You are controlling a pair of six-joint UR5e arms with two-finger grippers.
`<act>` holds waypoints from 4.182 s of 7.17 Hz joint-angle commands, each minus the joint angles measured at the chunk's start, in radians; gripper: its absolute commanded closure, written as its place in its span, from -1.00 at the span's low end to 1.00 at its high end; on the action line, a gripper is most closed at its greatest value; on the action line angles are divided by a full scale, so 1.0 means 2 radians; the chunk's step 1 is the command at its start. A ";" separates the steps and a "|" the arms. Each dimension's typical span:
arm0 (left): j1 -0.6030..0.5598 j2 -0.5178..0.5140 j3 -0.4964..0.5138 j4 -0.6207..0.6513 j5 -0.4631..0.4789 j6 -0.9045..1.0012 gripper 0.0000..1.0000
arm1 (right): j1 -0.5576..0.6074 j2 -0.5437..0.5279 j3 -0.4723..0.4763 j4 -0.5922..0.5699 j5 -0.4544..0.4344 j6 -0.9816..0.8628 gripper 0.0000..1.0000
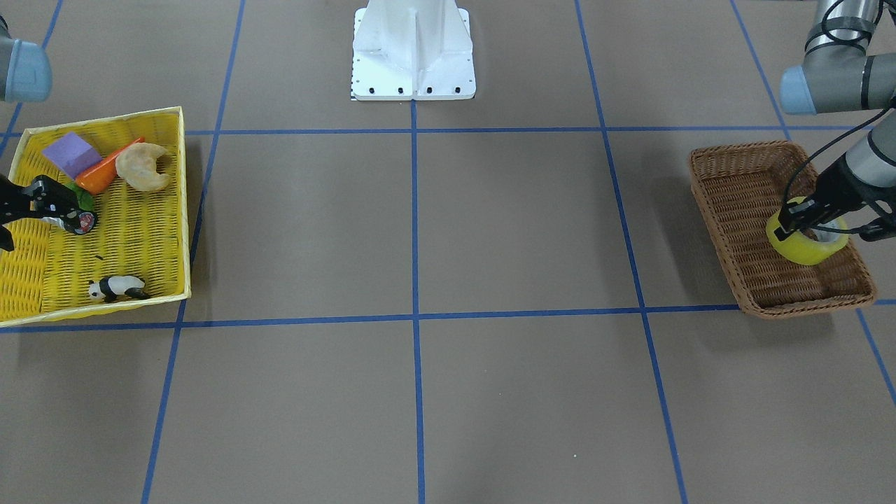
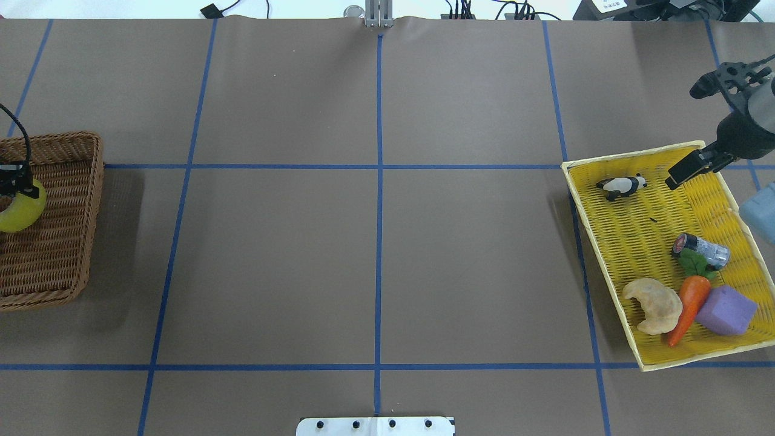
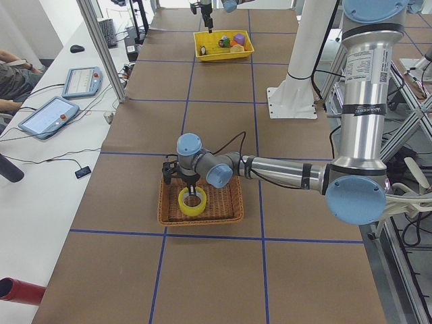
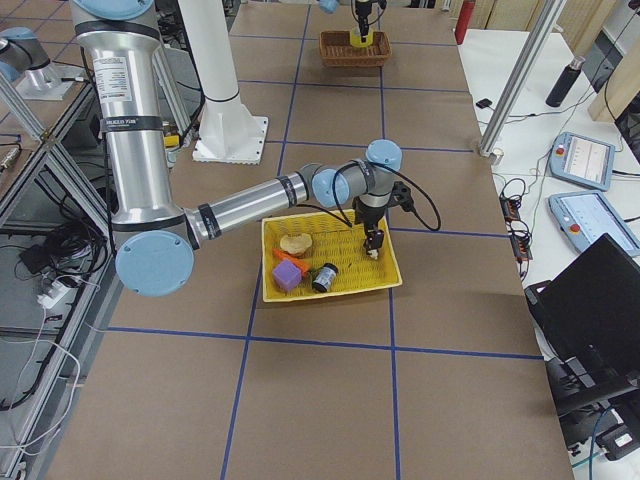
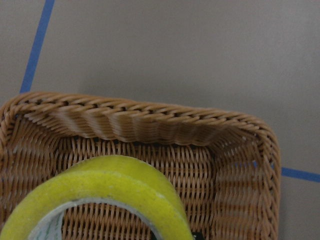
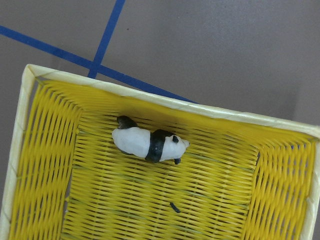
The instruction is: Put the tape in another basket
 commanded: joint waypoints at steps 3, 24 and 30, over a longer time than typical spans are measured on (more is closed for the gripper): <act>0.010 -0.003 0.004 0.009 0.000 0.001 1.00 | -0.001 0.000 -0.004 -0.001 0.004 0.003 -0.98; -0.157 0.021 -0.047 0.107 -0.029 0.271 -0.96 | 0.156 -0.110 0.026 0.011 0.013 -0.021 -1.00; -0.156 0.007 -0.040 0.174 -0.076 0.273 -0.96 | 0.157 -0.116 0.016 0.007 0.044 -0.013 -1.00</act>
